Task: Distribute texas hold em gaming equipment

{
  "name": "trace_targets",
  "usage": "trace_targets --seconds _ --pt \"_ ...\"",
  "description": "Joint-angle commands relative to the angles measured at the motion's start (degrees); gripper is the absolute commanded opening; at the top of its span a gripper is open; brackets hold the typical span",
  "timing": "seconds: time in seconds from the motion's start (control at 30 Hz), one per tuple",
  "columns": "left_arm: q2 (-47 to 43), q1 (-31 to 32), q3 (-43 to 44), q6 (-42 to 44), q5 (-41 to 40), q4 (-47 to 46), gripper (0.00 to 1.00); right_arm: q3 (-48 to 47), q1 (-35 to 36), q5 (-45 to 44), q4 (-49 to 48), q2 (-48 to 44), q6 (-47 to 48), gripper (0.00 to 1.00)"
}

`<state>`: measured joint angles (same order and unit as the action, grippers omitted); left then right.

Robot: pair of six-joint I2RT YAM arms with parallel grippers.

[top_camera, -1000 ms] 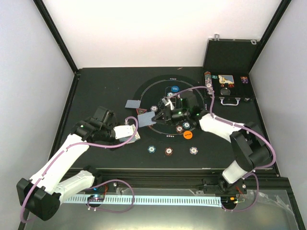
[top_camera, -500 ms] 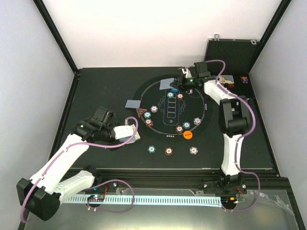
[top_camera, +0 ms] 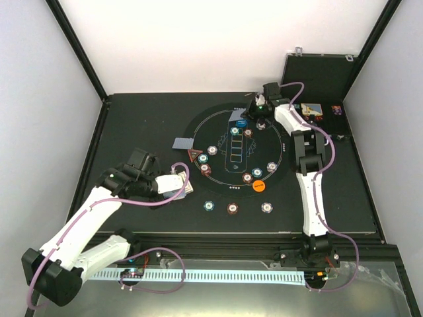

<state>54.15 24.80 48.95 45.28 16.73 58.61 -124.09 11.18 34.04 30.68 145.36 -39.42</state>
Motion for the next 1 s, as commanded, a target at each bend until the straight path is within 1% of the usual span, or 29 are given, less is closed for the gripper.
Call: trace_targets --seconds 0.0,0.07,0.13,0.17,0.2,0.23,0.3,0.47,0.67,0.73,0.87,0.9,0.97 --pt "-1.02 -0.3 0.28 -0.06 0.26 0.88 0.07 -2.87 -1.16 -4.96 4.16 -0.63 0.61 0.13" --pt "-1.03 -0.28 0.39 -0.1 0.6 0.89 0.07 -2.31 -1.14 -6.33 5.77 -2.29 1.96 0.24" --pt "-0.94 -0.28 0.55 -0.19 0.98 0.81 0.07 -0.36 -1.21 -7.13 6.23 -5.07 3.25 0.38" --pt "-0.86 -0.28 0.7 -0.27 1.08 0.81 0.07 1.49 -1.05 -7.18 5.88 -7.08 3.77 0.44" --pt "-0.76 -0.3 0.82 -0.39 1.29 0.77 0.07 3.68 -1.04 -7.04 5.01 -9.09 4.15 0.52" --pt "-0.65 -0.32 0.87 -0.43 1.46 0.72 0.07 6.02 -1.03 -6.89 4.06 -11.53 4.4 0.57" --pt "-0.49 -0.28 1.11 -0.74 1.99 0.67 0.07 11.12 -0.8 -6.33 2.46 -16.5 4.52 0.64" --pt "-0.12 -0.28 1.4 -1.21 2.65 0.32 0.07 28.93 2.28 -3.38 -4.43 -32.27 4.3 0.74" --pt "0.65 -0.3 2.3 -1.87 3.76 0.48 0.07 53.12 12.7 5.39 -19.57 -47.85 -2.29 0.87" --pt "0.61 -0.34 2.43 -1.88 4.13 0.42 0.07 59.18 16.79 7.74 -24.75 -51.19 -5.37 0.91" --pt "0.53 -0.32 2.54 -1.71 4.35 0.43 0.07 69.96 23.03 12.3 -39.98 -55.84 -15.11 0.98" --pt "0.6 -0.32 2.62 -1.7 4.35 0.45 0.07 71.66 24.4 12.62 -42.33 -56.41 -16.77 0.99" --pt "0.69 -0.33 2.78 -1.67 4.42 0.45 0.07 73.37 26.82 12.64 -44.06 -56.99 -18.07 0.99"
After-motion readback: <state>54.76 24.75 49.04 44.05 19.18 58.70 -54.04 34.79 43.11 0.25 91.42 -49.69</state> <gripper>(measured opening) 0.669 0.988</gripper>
